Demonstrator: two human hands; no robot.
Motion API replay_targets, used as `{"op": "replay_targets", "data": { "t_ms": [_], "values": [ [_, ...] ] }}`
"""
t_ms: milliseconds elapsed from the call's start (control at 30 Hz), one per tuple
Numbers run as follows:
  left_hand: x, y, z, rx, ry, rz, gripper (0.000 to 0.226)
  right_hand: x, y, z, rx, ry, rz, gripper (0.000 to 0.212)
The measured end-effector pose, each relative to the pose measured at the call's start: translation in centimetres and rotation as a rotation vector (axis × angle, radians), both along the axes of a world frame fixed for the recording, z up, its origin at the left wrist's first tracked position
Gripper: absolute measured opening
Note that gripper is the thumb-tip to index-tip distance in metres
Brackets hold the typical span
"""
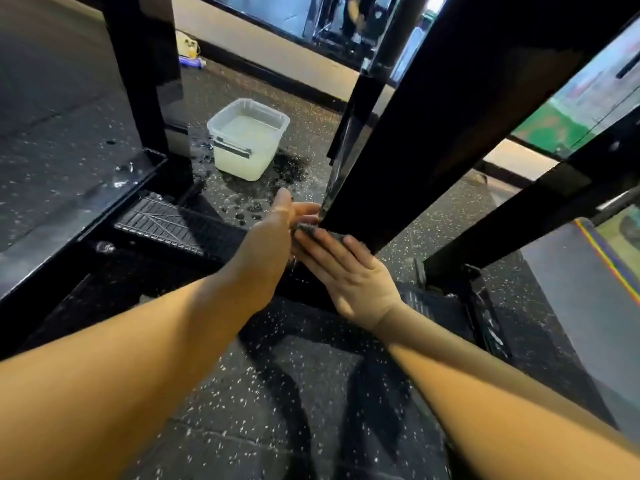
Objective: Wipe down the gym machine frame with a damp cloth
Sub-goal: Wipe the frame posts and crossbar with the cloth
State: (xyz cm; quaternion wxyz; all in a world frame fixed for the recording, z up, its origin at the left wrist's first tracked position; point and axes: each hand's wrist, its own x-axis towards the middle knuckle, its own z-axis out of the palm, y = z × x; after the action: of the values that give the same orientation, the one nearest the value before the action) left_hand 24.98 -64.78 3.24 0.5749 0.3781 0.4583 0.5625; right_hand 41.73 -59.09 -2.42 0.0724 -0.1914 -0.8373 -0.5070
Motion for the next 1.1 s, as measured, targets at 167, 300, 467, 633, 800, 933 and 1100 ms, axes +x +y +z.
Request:
{"op": "replay_targets", "data": {
  "t_ms": [167,300,467,633,800,933,1100],
  "values": [
    [-0.3,-0.8,-2.4,-0.142,0.058,-0.066,0.057,0.8,1.6,-5.6,-0.139,-0.162,0.000,0.065],
    [-0.3,-1.5,-2.4,-0.188,0.070,-0.087,0.057,1.3,1.8,-6.4,-0.206,-0.205,0.019,0.058],
    [-0.1,-2.1,-0.3,-0.146,0.109,-0.054,0.057,2.0,0.9,-2.6,-0.293,-0.279,0.027,0.053],
    [0.3,-2.3,5.1,-0.007,0.102,-0.011,0.057,2.4,-1.2,7.6,-0.177,-0.141,0.078,0.050],
    [1.6,-4.0,14.2,0.175,-0.013,-0.031,0.050,2.6,-4.1,19.7,-0.049,-0.028,0.035,0.055],
    [2.2,-6.7,23.1,0.370,0.030,-0.093,0.047,2.5,-6.8,30.6,0.091,0.101,0.057,0.054],
    [2.6,-9.0,32.2,0.490,0.071,0.063,0.038,1.5,-9.4,43.8,0.238,0.350,0.005,0.064]
  ]
}}
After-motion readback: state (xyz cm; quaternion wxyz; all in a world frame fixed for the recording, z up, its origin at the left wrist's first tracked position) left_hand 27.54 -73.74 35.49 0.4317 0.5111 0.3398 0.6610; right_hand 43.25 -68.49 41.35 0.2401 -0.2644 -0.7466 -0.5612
